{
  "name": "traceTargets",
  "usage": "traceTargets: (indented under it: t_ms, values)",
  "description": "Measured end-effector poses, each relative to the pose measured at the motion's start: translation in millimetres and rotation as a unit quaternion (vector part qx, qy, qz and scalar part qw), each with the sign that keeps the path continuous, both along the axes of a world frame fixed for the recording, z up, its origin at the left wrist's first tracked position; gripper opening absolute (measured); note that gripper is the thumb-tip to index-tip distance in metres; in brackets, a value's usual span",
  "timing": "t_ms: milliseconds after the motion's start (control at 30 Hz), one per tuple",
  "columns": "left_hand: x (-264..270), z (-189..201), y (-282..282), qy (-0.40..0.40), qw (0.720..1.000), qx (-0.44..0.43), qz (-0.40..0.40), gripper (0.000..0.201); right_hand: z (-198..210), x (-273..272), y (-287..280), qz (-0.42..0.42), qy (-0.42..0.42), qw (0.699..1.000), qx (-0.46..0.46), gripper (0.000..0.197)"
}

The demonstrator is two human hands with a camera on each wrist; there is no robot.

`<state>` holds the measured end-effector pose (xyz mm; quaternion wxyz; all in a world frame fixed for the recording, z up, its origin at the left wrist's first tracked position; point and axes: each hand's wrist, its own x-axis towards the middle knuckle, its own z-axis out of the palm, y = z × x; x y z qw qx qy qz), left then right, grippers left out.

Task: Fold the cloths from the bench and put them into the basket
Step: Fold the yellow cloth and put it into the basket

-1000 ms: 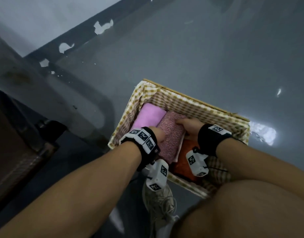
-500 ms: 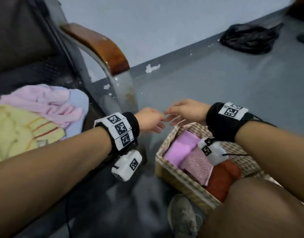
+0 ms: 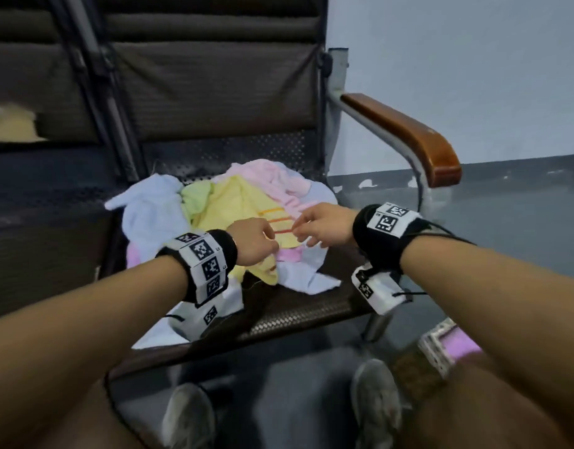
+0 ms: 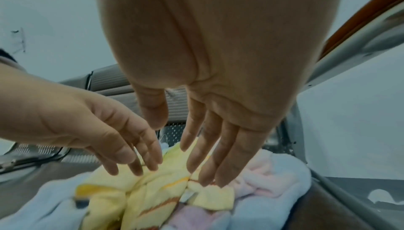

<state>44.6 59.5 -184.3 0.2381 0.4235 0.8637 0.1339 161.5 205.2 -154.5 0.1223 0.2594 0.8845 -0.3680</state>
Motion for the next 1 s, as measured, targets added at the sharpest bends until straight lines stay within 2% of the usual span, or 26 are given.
traceTargets:
  t_ms: [100,200,267,367,467,533,600,667,700,733,800,867,900,933,1000]
  values:
    - [-20,-28,-21,0.018,0.999,-0.036,0.036,0.062,-27,-21,-11,0.059,-0.014,0.993,0.096,0.035]
    - [-36,-51,-31,0.051,0.995,-0.084,0.024,0.072,-54,-35,-14,0.086,-0.035,0.989,0.112,0.043]
    - [-44,-59,-36,0.102,0.990,-0.094,0.014,0.066,-65,-44,-15,0.082,-0.036,0.990,0.110,0.041]
    - [-56,-61,-38,0.157,0.983,-0.091,0.018,0.034,-77,-61,-20,0.070,-0.020,0.991,0.115,0.050]
    - [-63,-61,-36,0.147,0.987,-0.059,0.030,0.022,-83,-75,-26,0.046,-0.010,0.996,0.077,0.068]
    - [-62,-61,-33,0.114,0.992,-0.044,0.028,0.021,-86,-81,-30,0.058,-0.025,0.992,0.112,0.080]
    - [-60,-61,-30,0.090,0.994,-0.048,0.025,0.023,-87,-85,-34,0.073,-0.043,0.980,0.182,0.065]
    - [-59,-61,-30,0.087,0.994,-0.056,0.032,0.025,-86,-91,-36,0.083,-0.038,0.976,0.198,0.034]
    - [-59,-61,-31,0.096,0.993,-0.057,0.040,0.027,-83,-93,-36,0.080,-0.021,0.979,0.185,0.021]
    - [-59,-62,-31,0.108,0.991,-0.057,0.049,0.034,-76,-94,-35,0.064,0.003,0.984,0.164,0.021]
    - [-59,-65,-32,0.136,0.988,-0.035,0.064,0.063,-63,-94,-29,0.021,0.078,0.992,0.098,0.034]
    - [-58,-65,-29,0.148,0.987,0.003,0.065,0.088,-45,-88,-27,-0.017,0.175,0.984,-0.003,0.036]
    - [-58,-64,-27,0.157,0.986,0.012,0.062,0.088,-37,-83,-26,-0.026,0.217,0.975,-0.042,0.036]
    - [-60,-63,-24,0.171,0.983,0.014,0.060,0.079,-28,-77,-25,-0.036,0.249,0.966,-0.062,0.037]
    - [-65,-59,-19,0.209,0.976,0.030,0.055,0.039,-14,-65,-17,-0.058,0.307,0.949,-0.053,0.033]
